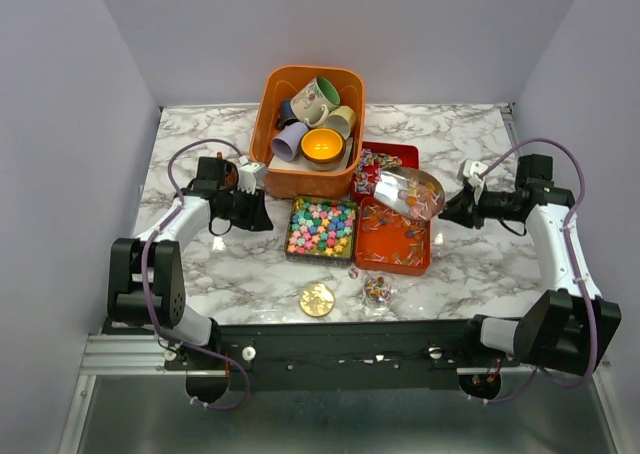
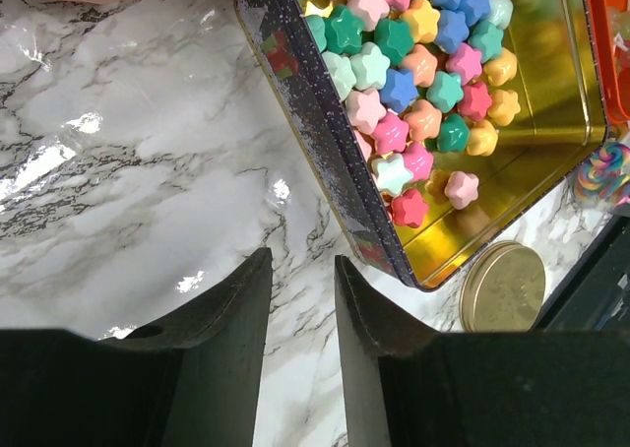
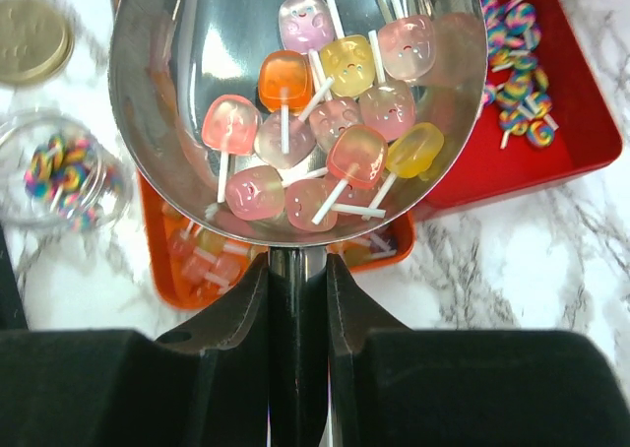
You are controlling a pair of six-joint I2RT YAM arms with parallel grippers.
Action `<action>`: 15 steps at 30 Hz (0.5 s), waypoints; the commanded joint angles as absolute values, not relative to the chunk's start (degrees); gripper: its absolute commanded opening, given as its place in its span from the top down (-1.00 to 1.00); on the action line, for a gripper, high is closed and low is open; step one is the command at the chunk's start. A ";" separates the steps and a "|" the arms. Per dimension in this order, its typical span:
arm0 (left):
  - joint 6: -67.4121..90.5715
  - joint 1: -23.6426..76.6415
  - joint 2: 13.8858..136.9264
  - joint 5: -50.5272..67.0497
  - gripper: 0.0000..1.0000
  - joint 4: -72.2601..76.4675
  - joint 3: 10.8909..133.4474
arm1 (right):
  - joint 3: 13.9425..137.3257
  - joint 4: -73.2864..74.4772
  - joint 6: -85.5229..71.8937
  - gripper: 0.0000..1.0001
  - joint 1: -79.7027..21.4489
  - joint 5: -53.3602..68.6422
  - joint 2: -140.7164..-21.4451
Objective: Pack the candies
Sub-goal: Place the fake candies in the packing bottle.
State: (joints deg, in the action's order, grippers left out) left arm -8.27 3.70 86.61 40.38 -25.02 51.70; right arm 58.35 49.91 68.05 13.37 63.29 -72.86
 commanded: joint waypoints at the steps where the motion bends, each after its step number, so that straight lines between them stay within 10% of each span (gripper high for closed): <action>1: -7.56 2.90 84.03 39.90 0.16 -24.35 52.47 | 59.15 74.31 92.59 0.99 13.62 53.91 -67.17; 15: -5.27 -0.96 83.58 40.52 0.17 -19.60 49.48 | 49.93 83.58 108.54 0.99 13.54 40.61 -54.94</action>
